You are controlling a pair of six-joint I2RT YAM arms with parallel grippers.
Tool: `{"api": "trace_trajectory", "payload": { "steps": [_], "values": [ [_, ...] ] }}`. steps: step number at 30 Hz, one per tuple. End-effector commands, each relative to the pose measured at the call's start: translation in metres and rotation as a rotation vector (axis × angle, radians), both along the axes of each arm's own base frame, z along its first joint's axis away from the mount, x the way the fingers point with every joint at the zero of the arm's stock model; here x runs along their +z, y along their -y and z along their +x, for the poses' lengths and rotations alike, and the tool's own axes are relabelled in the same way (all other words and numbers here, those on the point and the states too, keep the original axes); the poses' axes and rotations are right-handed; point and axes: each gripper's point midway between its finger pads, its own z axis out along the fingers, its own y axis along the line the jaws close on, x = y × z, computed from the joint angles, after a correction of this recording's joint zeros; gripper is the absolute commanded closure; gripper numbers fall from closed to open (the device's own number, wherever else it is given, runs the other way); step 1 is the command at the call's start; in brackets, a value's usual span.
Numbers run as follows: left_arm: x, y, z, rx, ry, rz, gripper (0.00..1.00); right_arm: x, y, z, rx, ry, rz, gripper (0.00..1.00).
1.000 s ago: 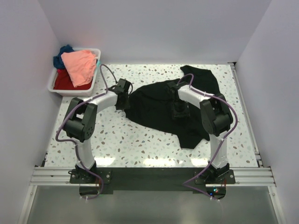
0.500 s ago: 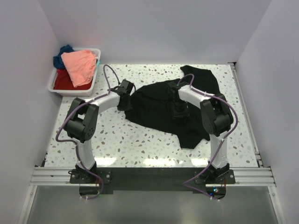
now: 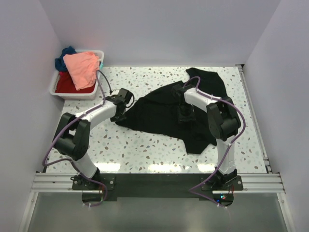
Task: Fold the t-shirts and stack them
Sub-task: Flatten the tshirt out
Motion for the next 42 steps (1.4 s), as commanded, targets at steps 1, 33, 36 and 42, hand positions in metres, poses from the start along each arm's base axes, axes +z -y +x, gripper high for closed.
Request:
{"api": "trace_trajectory", "payload": {
  "steps": [1,33,36,42],
  "values": [
    [0.019,-0.017,-0.001,0.098,0.076,0.046,1.0,-0.035,-0.003,0.023,-0.011,0.058,0.0,0.55],
    [-0.045,0.003,-0.013,0.147,-0.017,-0.152,0.47,-0.035,-0.005,0.021,0.004,0.049,0.015,0.55],
    [-0.049,-0.001,-0.01,0.16,-0.007,-0.162,0.46,-0.035,-0.006,0.022,0.005,0.049,0.015,0.56],
    [-0.05,-0.005,0.0,0.186,0.024,-0.168,0.46,-0.036,-0.005,0.022,0.008,0.046,0.01,0.55]
  ]
}}
